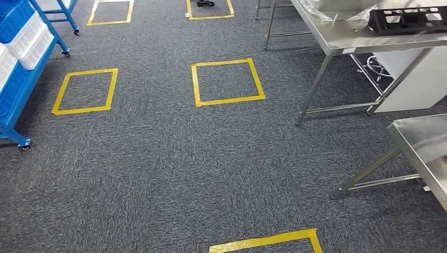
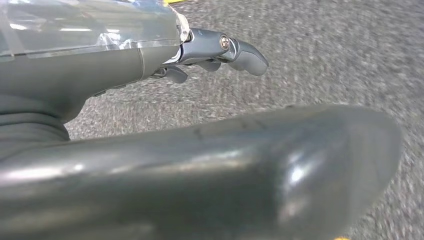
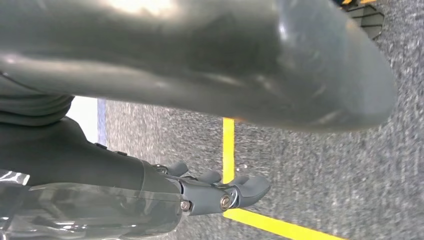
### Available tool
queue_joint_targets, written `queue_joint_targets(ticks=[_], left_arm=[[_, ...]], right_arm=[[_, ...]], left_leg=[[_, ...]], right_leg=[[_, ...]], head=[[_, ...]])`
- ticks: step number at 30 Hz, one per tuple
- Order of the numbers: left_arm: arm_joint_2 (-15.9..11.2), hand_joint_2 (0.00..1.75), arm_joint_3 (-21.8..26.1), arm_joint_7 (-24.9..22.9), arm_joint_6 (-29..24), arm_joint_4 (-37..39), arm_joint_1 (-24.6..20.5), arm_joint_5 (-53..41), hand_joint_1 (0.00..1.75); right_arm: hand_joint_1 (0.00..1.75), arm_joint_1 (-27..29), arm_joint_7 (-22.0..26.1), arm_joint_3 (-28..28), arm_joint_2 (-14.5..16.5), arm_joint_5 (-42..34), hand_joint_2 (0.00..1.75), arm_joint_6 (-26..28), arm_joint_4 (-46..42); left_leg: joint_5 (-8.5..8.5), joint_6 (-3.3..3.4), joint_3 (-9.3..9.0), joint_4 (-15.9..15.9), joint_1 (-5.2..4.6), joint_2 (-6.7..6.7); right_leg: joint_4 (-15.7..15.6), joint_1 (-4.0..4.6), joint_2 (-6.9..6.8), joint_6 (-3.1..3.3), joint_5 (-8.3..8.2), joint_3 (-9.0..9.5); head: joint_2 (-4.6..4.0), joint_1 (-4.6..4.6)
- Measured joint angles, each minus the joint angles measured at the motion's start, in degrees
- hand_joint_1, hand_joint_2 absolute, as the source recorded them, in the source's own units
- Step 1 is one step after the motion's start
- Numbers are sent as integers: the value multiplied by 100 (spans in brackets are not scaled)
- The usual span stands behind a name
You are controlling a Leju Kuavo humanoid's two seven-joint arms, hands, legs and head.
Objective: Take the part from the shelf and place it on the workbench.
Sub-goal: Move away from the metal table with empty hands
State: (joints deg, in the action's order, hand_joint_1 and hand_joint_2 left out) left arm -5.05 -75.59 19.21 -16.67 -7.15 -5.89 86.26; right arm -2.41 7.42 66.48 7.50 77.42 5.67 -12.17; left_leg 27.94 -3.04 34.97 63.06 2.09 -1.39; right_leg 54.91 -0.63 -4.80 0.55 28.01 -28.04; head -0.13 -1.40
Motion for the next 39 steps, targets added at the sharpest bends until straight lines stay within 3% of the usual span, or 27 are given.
queue_joint_targets(ticks=[1,3,5,6,8,10,11,12,13,14,16,17,18,20,21,22,23,25,27,28,29,32,34,36,37,39], left_arm=[[13,0,-11,2,2,-4,-4,-2,0],[32,0,-30,12,5,-11,-13,1,0],[28,0,-49,25,4,-15,-3,11,0],[21,0,-54,34,4,-15,6,16,0],[10,0,-61,53,4,-15,14,24,0],[8,0,-63,74,4,-15,7,36,0],[5,0,-63,83,5,-15,3,43,0],[4,0,-63,92,5,-15,6,50,0],[3,0,-63,101,7,-15,14,54,0],[3,0,-63,111,9,-15,20,55,0],[6,0,-64,143,18,-15,22,56,0],[9,0,-66,166,24,-15,17,56,0],[11,0,-68,190,30,-15,16,55,0],[10,0,-73,233,45,-15,33,55,0],[5,0,-75,248,51,-15,49,55,0],[1,0,-78,262,60,-15,60,55,0],[-2,0,-79,276,67,-15,62,55,0],[0,0,-80,301,83,-15,47,55,0],[1,0,-81,314,90,-15,45,55,0],[1,0,-82,318,91,-15,54,55,0],[0,0,-83,325,92,-15,63,54,0],[-1,0,-86,393,99,-15,55,35,0],[0,0,-90,455,108,-14,53,15,0],[3,0,-93,489,110,-13,77,5,0],[7,0,-94,498,110,-13,87,3,0],[16,0,-97,508,112,-13,78,1,0]], right_arm=[[0,0,-19,7,-5,-1,0,4,-2],[0,-11,-43,19,-19,-1,0,15,-4],[0,-37,-62,22,-17,-1,0,23,-5],[0,-48,-68,22,-9,-1,0,26,-4],[0,-47,-71,23,7,2,0,30,-3],[0,-29,-71,24,15,8,0,33,-1],[0,-19,-71,25,17,10,0,34,0],[0,-10,-71,25,17,13,0,36,0],[0,-4,-71,25,17,15,0,37,0],[0,-1,-71,25,17,18,0,39,0],[0,7,-71,25,16,23,0,43,0],[0,9,-71,25,15,25,0,46,0],[0,8,-71,25,13,26,0,50,0],[0,-8,-72,25,12,28,0,55,0],[0,-18,-73,25,14,30,0,57,0],[0,-22,-73,25,16,33,0,57,0],[0,-18,-74,25,18,37,0,58,0],[0,8,-75,25,20,45,0,58,0],[0,25,-77,25,20,54,0,58,0],[0,26,-78,25,20,58,0,58,0],[0,23,-80,25,21,58,0,58,0],[0,14,-101,25,31,60,0,60,0],[0,-2,-120,25,35,60,0,63,0],[0,-37,-126,25,38,61,0,65,0],[0,-46,-128,25,39,61,0,65,0],[0,-35,-132,26,42,61,0,65,1]], left_leg=[[-118,-14,-159,-308,18,-119],[-143,66,-243,-484,3,-228],[-139,190,-205,-445,-28,-111],[-149,235,-197,-454,-35,-53],[-181,310,-188,-482,-48,68],[-200,356,-161,-493,-77,190],[-205,370,-150,-494,-98,265],[-208,376,-145,-493,-119,346],[-210,379,-148,-491,-136,436],[-210,379,-157,-489,-146,524],[-213,372,-170,-486,-155,687],[-219,359,-166,-484,-157,756],[-228,340,-154,-485,-155,821],[-263,279,-124,-511,-150,948],[-259,256,-113,-507,-153,947],[-202,236,-76,-438,-168,847],[-80,219,8,-260,-184,690],[307,193,315,422,-191,331],[532,157,572,1014,-173,210],[489,145,558,1028,-167,186],[353,141,426,815,-164,152],[-59,196,-219,-306,-190,-144],[-88,255,-328,-536,-220,-201],[-124,309,-320,-576,-211,-77],[-147,339,-330,-607,-197,-16],[-195,398,-348,-662,-162,110]], right_leg=[[75,-5,-64,-56,64,-1],[165,13,-156,-157,151,6],[174,-4,-240,-230,185,32],[210,-31,-198,-263,232,33],[575,-68,85,-291,511,-118],[1356,-61,383,-264,930,-499],[1716,-47,434,-241,1057,-690],[1915,-31,457,-210,1072,-810],[1881,-11,476,-168,956,-824],[1629,13,512,-122,746,-732],[824,61,753,-29,292,-404],[533,78,859,-2,167,-288],[366,93,929,14,112,-225],[300,102,843,35,95,-207],[260,91,764,55,71,-187],[210,77,686,84,43,-168],[161,66,597,113,18,-151],[129,79,420,156,11,-141],[142,98,235,171,32,-145],[152,100,149,169,45,-146],[165,101,68,162,60,-144],[221,121,-144,102,135,-111],[241,134,-248,43,168,-88],[247,119,-297,-15,191,-62],[301,105,-202,-45,246,-70],[746,61,163,-94,549,-259]], head=[[0,3],[1,19],[2,33],[2,36],[2,43],[2,46],[1,47],[1,46],[1,46],[1,46],[1,46],[1,47],[1,47],[2,46],[2,44],[1,38],[1,32],[0,24],[0,24],[1,23],[1,23],[1,27],[1,30],[1,27],[1,31],[1,43]])
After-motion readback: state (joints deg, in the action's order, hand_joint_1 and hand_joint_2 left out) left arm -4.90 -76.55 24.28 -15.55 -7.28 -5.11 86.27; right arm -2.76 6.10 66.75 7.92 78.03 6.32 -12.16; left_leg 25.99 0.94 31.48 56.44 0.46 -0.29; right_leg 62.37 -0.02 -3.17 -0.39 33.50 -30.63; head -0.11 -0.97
